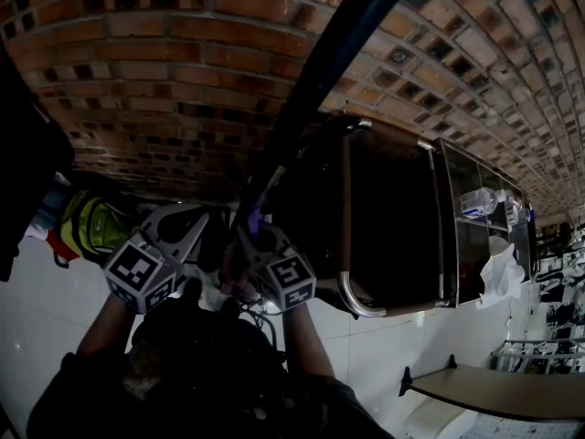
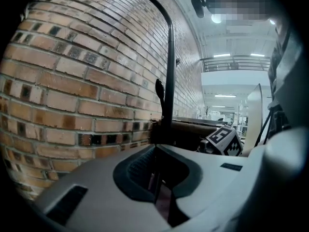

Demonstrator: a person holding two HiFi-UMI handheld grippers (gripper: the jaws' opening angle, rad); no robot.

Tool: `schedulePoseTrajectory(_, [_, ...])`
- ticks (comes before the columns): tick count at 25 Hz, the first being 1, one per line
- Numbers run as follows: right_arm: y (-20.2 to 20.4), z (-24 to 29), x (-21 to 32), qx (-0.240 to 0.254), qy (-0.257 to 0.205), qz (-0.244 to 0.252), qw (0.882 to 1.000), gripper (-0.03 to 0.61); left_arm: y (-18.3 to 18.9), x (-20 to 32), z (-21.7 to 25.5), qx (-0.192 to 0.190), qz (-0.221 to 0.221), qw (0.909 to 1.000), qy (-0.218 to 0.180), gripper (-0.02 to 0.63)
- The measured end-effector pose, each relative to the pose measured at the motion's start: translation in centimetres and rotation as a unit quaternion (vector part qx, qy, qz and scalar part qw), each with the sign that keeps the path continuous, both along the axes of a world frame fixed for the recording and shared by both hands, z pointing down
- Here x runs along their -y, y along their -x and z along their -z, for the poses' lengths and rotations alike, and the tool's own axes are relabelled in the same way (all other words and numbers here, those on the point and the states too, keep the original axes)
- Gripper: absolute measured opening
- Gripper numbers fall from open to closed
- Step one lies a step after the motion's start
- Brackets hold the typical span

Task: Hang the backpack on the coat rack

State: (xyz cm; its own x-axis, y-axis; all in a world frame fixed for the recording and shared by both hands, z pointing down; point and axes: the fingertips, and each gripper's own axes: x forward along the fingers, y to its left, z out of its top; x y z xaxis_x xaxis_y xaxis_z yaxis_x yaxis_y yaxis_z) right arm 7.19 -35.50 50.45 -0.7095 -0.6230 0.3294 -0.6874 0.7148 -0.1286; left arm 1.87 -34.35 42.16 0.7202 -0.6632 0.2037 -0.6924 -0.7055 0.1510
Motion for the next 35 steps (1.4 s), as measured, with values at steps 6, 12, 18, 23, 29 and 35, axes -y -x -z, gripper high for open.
schedulePoseTrajectory(6, [-0.1,-0.6,0.1,-0.001,0.013,-0.011,1.0,0.049,-0.4,-0.5,0.0,-0.003,0.004,1.0,0.001,0.044])
schedulePoseTrajectory(12, [-0.5,-1.1,-0.3,-0.009,0.015,-0.019,1.0,0.12,-0.4,-0.8,0.3,-0.005,0.008,0.9999,-0.006,0.044])
schedulePoseTrajectory(18, [-0.9,-1.2,-0.4,-0.065,-0.03,-0.033,0.997,0.15,-0.5,-1.1,0.1,-0.001,0.01,0.9999,-0.003,0.044])
schedulePoseTrajectory(23, [-1.9,-0.3,-0.9,-0.042,-0.026,-0.048,0.998,0.204,-0.6,-1.4,0.1,0.002,0.01,0.9999,0.0,0.044])
schedulePoseTrajectory(29, [-3.7,3.8,-2.3,0.023,-0.037,-0.073,0.996,0.204,-1.6,-1.9,-0.1,0.003,0.006,1.0,0.005,0.044])
schedulePoseTrajectory(35, [-4.8,7.0,-3.0,0.033,-0.073,-0.079,0.994,0.085,-3.4,-2.3,0.7,-0.001,0.0,1.0,-0.007,0.044])
